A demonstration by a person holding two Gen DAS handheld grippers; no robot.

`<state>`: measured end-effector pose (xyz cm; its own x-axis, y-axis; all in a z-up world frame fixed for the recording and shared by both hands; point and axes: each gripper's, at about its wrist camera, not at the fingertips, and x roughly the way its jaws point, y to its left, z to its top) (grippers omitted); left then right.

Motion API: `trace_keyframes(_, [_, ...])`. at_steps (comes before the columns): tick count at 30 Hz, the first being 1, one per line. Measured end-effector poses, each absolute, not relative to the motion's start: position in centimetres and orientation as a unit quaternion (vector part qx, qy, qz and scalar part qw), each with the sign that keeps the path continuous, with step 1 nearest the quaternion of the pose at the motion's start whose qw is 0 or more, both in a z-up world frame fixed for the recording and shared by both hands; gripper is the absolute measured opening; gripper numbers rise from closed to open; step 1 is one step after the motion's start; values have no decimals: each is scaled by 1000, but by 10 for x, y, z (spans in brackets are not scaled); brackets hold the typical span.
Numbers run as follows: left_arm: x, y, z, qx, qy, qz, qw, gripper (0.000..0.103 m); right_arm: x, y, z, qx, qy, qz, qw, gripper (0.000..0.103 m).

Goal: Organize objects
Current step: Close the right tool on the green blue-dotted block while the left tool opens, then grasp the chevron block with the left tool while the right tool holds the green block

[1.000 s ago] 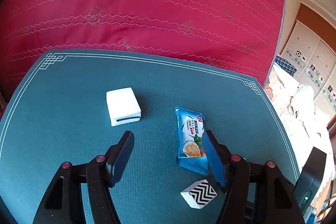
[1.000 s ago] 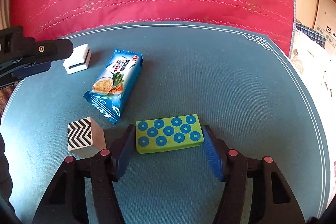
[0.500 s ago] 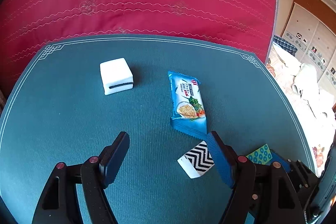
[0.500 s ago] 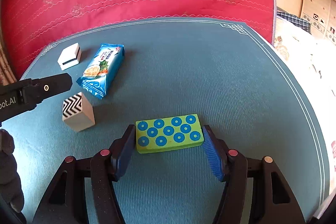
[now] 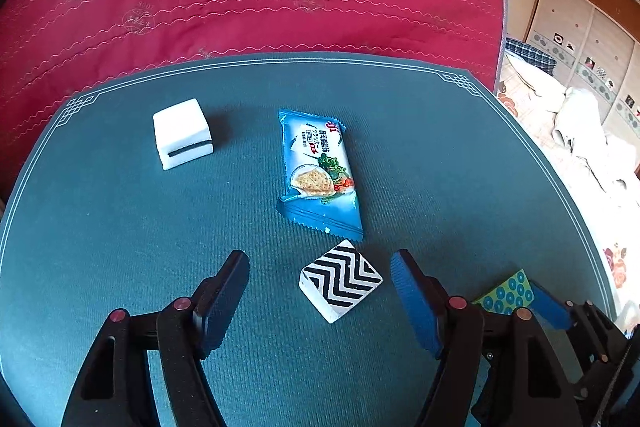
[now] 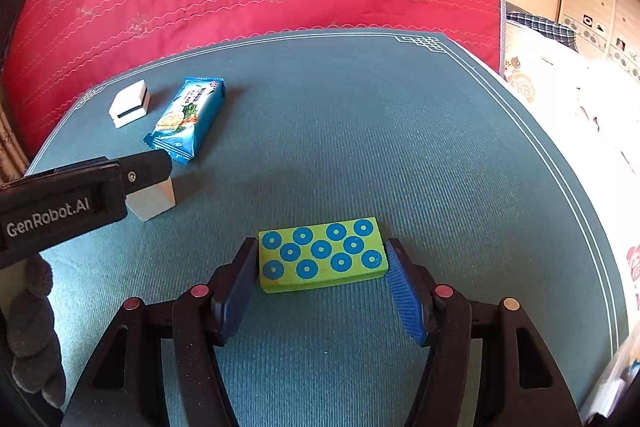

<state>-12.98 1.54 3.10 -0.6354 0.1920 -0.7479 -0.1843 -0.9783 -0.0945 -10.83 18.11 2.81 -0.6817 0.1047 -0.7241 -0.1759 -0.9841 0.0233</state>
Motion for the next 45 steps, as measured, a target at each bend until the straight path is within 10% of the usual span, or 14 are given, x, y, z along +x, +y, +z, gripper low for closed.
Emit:
trace_keyframes(16, [-132, 17, 19, -434, 5, 895, 103, 45, -108, 181, 27, -394, 38, 915, 80, 64])
trace_keyframes(45, [-109, 27, 66, -382, -35, 908, 171, 45, -77, 172, 26, -394, 38, 914, 93, 62])
